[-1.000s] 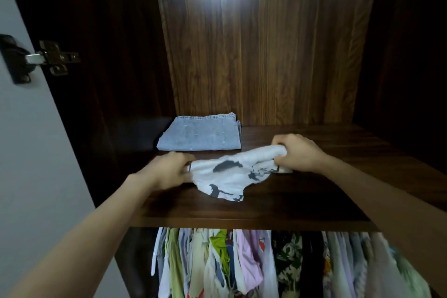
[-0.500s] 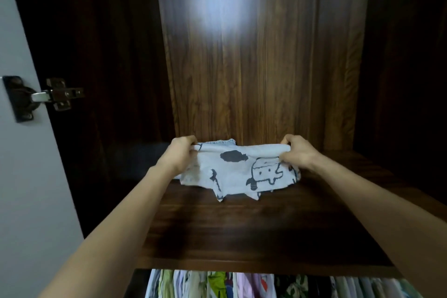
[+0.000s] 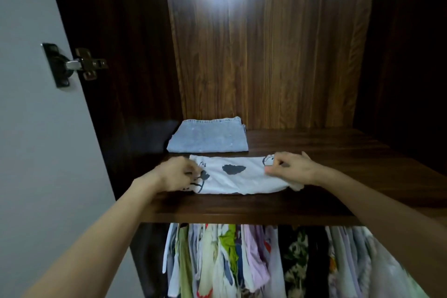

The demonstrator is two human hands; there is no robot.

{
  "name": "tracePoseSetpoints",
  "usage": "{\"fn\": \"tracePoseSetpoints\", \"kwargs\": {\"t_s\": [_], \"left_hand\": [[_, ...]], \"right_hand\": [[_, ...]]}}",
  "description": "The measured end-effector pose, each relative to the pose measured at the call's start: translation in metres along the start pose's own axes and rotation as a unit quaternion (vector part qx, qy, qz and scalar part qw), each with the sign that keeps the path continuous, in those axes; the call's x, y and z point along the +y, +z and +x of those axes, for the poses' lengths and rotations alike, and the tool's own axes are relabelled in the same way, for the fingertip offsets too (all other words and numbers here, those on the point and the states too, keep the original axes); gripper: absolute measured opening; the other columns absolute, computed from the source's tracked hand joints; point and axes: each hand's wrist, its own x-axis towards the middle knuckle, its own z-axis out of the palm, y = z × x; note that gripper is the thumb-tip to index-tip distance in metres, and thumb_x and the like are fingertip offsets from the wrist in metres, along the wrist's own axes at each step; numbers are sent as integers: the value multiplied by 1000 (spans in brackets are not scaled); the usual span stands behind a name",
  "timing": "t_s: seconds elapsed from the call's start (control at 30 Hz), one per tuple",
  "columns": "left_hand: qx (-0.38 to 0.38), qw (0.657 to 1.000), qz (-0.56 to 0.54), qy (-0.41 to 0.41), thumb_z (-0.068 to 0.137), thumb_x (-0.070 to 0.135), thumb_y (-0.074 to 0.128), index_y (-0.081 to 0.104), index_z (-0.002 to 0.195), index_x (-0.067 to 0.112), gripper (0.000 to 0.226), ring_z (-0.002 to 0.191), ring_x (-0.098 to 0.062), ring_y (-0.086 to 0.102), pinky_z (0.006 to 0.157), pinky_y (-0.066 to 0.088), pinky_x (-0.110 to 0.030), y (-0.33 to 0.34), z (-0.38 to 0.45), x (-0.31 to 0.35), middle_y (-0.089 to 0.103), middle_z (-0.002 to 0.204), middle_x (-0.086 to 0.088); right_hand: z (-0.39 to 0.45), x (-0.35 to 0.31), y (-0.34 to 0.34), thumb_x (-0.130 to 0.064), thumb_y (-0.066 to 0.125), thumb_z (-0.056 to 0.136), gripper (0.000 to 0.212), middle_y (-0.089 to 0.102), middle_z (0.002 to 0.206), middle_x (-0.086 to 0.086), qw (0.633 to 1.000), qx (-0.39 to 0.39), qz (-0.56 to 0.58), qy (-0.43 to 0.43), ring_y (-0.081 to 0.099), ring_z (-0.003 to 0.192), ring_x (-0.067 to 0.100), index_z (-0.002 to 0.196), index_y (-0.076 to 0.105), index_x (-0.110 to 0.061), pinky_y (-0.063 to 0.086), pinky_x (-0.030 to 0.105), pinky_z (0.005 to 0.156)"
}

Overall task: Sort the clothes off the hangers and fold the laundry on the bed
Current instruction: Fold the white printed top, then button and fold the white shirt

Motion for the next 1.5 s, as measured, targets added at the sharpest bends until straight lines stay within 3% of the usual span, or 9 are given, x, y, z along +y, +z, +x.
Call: {"fn": "tracePoseSetpoints", "kwargs": {"t_s": [0.1, 0.23, 0.4, 0.6, 0.93, 1.07, 1.2, 1.3, 1.5], "left_hand": [[123, 990, -72, 4, 102, 27, 40, 59, 127, 15, 34, 118, -26, 55, 101, 44, -37, 14, -5, 17, 61, 127, -8], [-39, 996, 65, -49, 100, 55, 19, 23, 153, 21, 63, 148, -28, 10, 119, 11, -40, 54, 0, 2, 16, 160, -10], [30, 974, 191, -117, 98, 58, 8, 51, 135, 19, 68, 132, -31, 40, 116, 18, -44, 42, -5, -37, 54, 135, -14], [-10, 980, 146, -136, 95, 64, 6, 11, 155, 26, 71, 149, -23, 3, 121, 2, -39, 45, 11, -83, 7, 162, -4], [30, 977, 134, -161, 96, 64, 17, 11, 154, 27, 69, 149, -20, 0, 120, 1, -36, 49, 34, -79, 6, 162, 0], [39, 978, 109, -173, 95, 59, 35, 31, 148, 26, 62, 142, -23, 28, 112, 28, -37, 34, 30, -67, 31, 155, -3], [281, 935, 85, -198, 93, 41, 47, 54, 119, 29, 30, 105, -23, 61, 75, 44, -33, 19, -4, -38, 64, 118, 5], [318, 918, 103, -213, 91, 41, 47, 57, 114, 33, 26, 102, -20, 63, 76, 47, -34, 19, -47, -24, 68, 109, 12], [254, 908, 121, -311, 93, 38, 45, 56, 117, 34, 27, 104, -17, 64, 83, 51, -33, 44, -178, -14, 68, 109, 15]], "right_hand": [[2, -5, 20, -55, 33, 98, 52, 30, 154, 1, 998, 32, -62, -2, 17, 145, 21, 139, 42, -24, 3, 45, 118], [11, -13, 58, -59, 24, 97, 62, 4, 161, 9, 994, -25, -94, 41, -5, 148, 28, 152, 21, -30, -3, 48, 118], [30, -65, 81, -60, 25, 97, 62, 1, 161, 8, 997, -10, -82, 13, -8, 148, 27, 151, 22, -32, -10, 48, 115], [56, -90, 92, -59, 20, 98, 63, 3, 161, 10, 996, 0, -88, 3, -7, 148, 28, 152, 21, -28, -5, 44, 118], [90, -75, 90, -62, 20, 96, 63, 1, 162, 6, 997, -10, -74, 5, -9, 148, 25, 151, 21, -32, -7, 54, 116], [87, -72, 87, -55, 29, 98, 57, 19, 159, 7, 999, 46, 4, -13, 6, 148, 25, 147, 32, -25, 1, 55, 115], [72, -84, 74, -39, 43, 98, 34, 62, 122, 4, 965, 206, 104, -126, 54, 115, 23, 119, 58, -16, 36, 40, 103], [48, -113, 71, -33, 47, 98, 22, 68, 94, -1, 938, 178, 184, -233, 63, 89, 19, 97, 61, -16, 50, 37, 77], [-9, -188, 106, -21, 54, 92, 9, 64, 80, -10, 893, 46, 231, -384, 63, 80, 12, 95, 62, -20, 52, 35, 73]]}}
